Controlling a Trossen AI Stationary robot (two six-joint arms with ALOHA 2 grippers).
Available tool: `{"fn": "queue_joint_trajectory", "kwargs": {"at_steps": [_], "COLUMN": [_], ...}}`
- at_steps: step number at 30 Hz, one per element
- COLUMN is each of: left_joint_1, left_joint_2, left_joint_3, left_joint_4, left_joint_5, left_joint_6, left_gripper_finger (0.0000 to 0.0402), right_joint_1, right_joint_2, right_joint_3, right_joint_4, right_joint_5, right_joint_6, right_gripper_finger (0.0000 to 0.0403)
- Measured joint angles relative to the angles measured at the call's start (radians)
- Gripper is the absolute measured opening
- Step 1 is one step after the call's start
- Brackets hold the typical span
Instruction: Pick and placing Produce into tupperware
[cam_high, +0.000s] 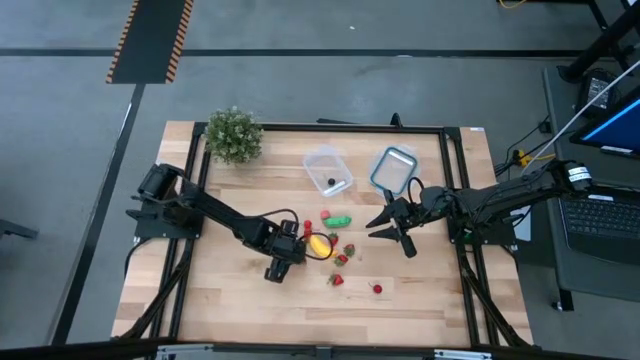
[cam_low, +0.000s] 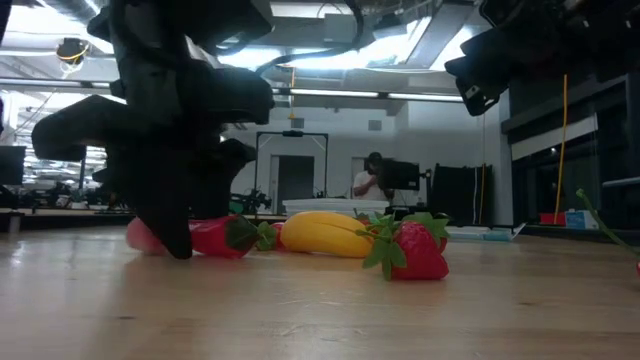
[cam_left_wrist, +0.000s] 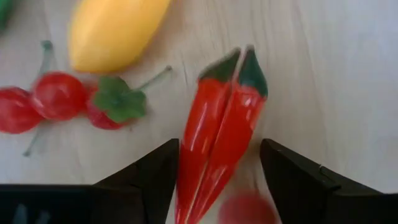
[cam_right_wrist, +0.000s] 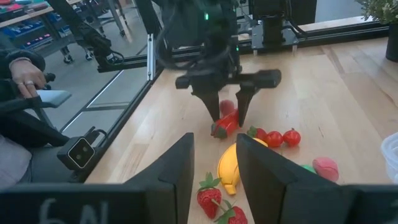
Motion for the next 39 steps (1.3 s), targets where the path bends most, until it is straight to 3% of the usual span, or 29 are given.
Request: {"fn": "queue_joint_trajectory", "kwargs": {"at_steps": [9, 20, 30, 39], "left_joint_1": [0.009, 0.010, 0.011, 0.012], "left_joint_2": [0.023, 0.024, -0.009, -0.181], "left_joint_3": [0.002, 0.000, -0.005, -0.006], "left_joint_4": [0.000, 0.004, -0.002, -0.043], "left_joint_5": [0.005, 0.026, 0.020, -0.011], "left_joint_6": [0.002, -0.006, -0.005, -0.005], "left_gripper_finger": [0.0204, 0.0074, 0.0074, 0.0074], "right_joint_1": [0.000, 0.000, 0.000, 0.000], "right_joint_2": [0.000, 0.000, 0.000, 0.000], "right_joint_3": [0.000, 0.000, 0.000, 0.000], "right_joint_4": [-0.015, -0.016, -0.026, -0.043], "right_joint_5": [0.000, 0.000, 0.000, 0.000], "right_joint_6": [0.003, 0.002, 0.001, 0.001], "right_gripper_finger": [0.0122, 0.0122, 0.0122, 0.0122]}}
